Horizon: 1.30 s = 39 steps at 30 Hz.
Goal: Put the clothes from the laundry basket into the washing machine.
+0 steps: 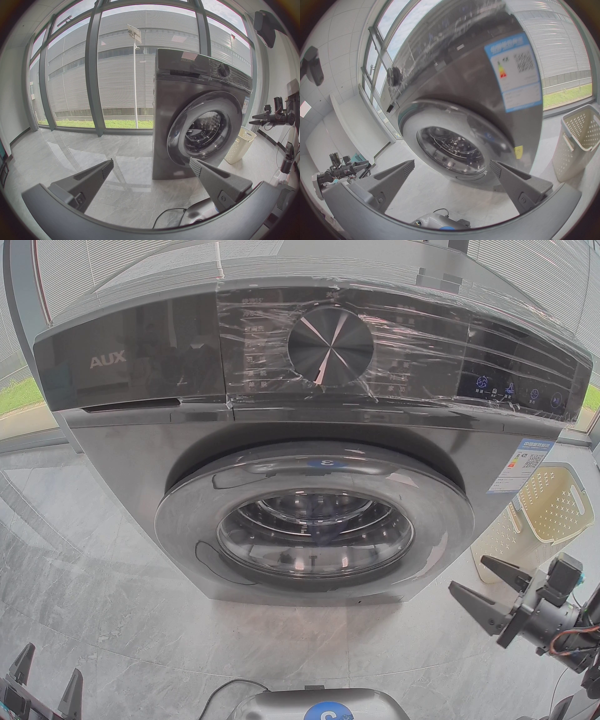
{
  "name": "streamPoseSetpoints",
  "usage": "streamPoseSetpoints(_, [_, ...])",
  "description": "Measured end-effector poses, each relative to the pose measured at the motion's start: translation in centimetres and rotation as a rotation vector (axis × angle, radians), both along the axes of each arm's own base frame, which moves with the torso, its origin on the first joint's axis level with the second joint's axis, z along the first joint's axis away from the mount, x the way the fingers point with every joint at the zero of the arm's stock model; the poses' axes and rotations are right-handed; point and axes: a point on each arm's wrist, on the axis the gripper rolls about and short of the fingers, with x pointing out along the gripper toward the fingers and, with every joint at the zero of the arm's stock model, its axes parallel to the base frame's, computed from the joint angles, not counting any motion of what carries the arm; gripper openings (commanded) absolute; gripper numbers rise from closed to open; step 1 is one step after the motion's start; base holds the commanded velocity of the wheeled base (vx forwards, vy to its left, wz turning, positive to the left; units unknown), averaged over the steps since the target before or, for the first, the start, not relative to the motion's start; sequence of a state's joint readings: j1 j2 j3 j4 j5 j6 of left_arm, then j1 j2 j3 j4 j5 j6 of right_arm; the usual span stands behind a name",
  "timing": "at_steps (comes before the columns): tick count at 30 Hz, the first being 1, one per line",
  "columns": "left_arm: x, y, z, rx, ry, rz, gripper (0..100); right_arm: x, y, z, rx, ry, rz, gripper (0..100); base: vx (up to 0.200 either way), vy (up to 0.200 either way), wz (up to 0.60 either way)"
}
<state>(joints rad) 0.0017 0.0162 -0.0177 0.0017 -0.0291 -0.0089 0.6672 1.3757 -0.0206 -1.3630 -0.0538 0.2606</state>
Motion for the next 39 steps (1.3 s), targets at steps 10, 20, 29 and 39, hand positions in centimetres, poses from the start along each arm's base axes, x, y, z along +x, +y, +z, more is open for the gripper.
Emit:
streamPoseSetpoints(10, [0.0,0.0,0.0,0.000,0.000,-0.004,100,-4.6,-5.8,1.1,-0.077,-0.073,-0.162,100,0.000,0.000,0.00])
streamPoseSetpoints(20, [0.0,0.0,0.0,-0.003,0.001,-0.006,100,-10.7,-9.1,-2.0,-0.215,-0.072,-0.382,100,0.000,0.000,0.00])
streamPoseSetpoints(29, [0.0,0.0,0.0,-0.006,0.002,-0.007,100,-13.9,-9.6,-5.5,-0.247,-0.028,-0.609,100,0.000,0.000,0.00])
streamPoseSetpoints(39, [0.0,0.0,0.0,-0.005,0.002,-0.007,100,-14.5,-9.4,-5.7,-0.307,-0.122,-0.564,100,0.000,0.000,0.00])
